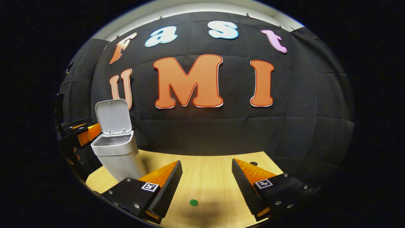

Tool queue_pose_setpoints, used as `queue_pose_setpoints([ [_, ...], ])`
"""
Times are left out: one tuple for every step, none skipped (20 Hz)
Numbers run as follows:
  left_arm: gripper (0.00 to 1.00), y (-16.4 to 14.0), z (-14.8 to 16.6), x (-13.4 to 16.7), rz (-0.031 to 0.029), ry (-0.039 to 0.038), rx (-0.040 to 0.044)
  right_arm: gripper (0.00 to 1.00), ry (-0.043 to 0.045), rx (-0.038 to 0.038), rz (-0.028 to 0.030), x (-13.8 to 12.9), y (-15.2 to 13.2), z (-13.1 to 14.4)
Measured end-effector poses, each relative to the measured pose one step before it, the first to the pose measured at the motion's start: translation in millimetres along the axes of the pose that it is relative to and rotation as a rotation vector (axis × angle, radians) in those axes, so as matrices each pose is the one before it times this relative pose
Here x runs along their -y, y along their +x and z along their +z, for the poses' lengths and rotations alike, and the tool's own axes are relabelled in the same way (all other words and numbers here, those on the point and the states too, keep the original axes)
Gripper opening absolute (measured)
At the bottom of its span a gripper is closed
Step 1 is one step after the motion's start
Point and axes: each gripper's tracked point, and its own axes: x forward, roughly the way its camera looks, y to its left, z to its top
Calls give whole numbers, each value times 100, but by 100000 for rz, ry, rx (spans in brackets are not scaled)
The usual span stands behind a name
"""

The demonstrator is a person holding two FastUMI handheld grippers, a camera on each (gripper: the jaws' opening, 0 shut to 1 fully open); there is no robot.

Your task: Press the lid of the desktop garbage bin to open it, pick up the crumpled paper on the desktop and throw it into the bin, then pick up the pop can on the desktop and drop it into the bin, and finally close the garbage bin lid.

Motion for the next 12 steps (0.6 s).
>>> queue_pose_setpoints([
  [99, -357, -609, 197, -719, -171, -1580, 94, -64, -1504, 682, 74, -16, -547],
  [99, -532, -663, -187, 71, 469, -1623, 94, -721, -1855, 1443, -57, 139, -691],
  [96, -490, -439, -396, 880, 459, -823, 94, -790, -2868, 2056, -148, 372, -1051],
  [97, -348, -348, -249, 190, 180, -468, 94, -366, -3697, 2955, -315, 315, -1343],
  [97, -248, -321, -41, -461, 101, -551, 94, 634, -4886, 2861, -327, 713, -1569],
  [96, -482, -431, -55, -750, 447, -384, 94, 1787, -6042, 3332, -448, 872, -1792],
  [96, -281, -346, -180, -490, 767, -636, 94, 1684, -6311, 3143, -402, 1021, -1643],
  [96, -345, -343, -138, -692, 358, -82, 95, 277, -5464, 2046, -194, 1266, -1782],
  [97, -188, -124, -78, -997, -57, 243, 94, -887, -6218, -107, 216, 1328, -1581],
  [96, -215, -407, -370, -3, 258, -308, 95, -1927, -4943, -883, 314, 1134, -1495],
  [96, -209, -258, -627, 822, 566, -406, 95, -2330, -4837, -1148, 203, 1054, -1152],
  [96, -146, -311, -392, 274, 380, -516, 95, -2533, -3862, -448, -112, 1204, -970],
])
